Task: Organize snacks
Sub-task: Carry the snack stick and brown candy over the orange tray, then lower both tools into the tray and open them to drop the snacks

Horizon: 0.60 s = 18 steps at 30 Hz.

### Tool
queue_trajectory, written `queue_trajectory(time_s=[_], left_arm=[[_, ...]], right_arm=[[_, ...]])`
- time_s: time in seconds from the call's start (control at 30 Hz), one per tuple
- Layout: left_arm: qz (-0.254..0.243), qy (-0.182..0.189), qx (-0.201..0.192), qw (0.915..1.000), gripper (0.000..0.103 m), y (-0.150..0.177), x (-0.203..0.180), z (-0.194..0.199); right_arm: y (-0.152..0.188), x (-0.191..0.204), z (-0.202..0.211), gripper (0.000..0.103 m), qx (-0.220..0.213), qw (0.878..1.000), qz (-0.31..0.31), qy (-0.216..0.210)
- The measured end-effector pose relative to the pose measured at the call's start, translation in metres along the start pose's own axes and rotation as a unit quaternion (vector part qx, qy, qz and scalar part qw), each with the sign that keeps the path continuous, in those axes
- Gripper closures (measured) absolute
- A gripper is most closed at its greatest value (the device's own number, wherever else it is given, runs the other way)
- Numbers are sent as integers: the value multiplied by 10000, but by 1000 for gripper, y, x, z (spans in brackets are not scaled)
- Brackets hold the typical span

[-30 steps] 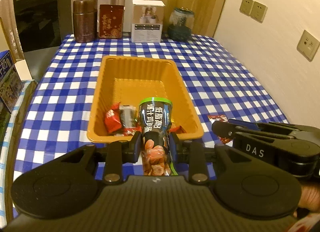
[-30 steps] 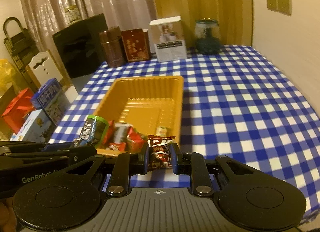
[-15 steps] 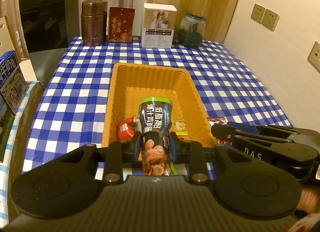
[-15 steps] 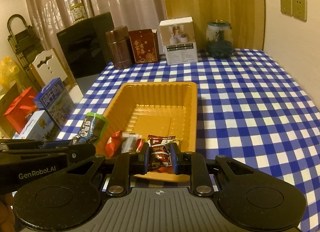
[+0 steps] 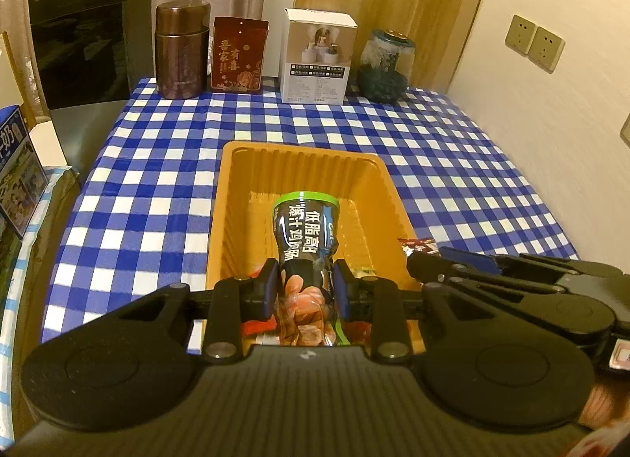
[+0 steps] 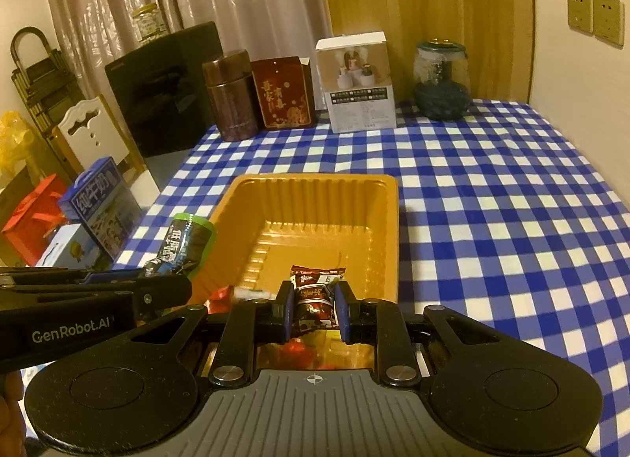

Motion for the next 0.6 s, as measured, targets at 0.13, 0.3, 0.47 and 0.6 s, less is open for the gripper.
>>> queue_trajectory(time_s=[0.13,0.3,0.47,0.6], left_arm=[[35,22,10,10000,77,-11,5,-13],[27,-35,35,10000,77,-22,12,-31],[21,-35,93,9999,77,-31,15,-51],[4,-13,124,9999,77,-40,15,-67]], right_arm=[[-11,-3,-14,80,-9,10000,14,5],[-23,-11,-33,80,-1,10000,3,33],[-33,-18,-54,80,32,10000,-85,-6],[-39,-22,-69,80,76,9999,-128,-26]])
Point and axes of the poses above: each gripper's, at about its wrist camera, not at the fingertips, and z roughly against the way its jaws point, x to its left, y to its underside, the point moved 10 cm from there along -z, roughly the way its jaws point, and after that the axes turned 2 degrees about z, right-handed, at the moved point
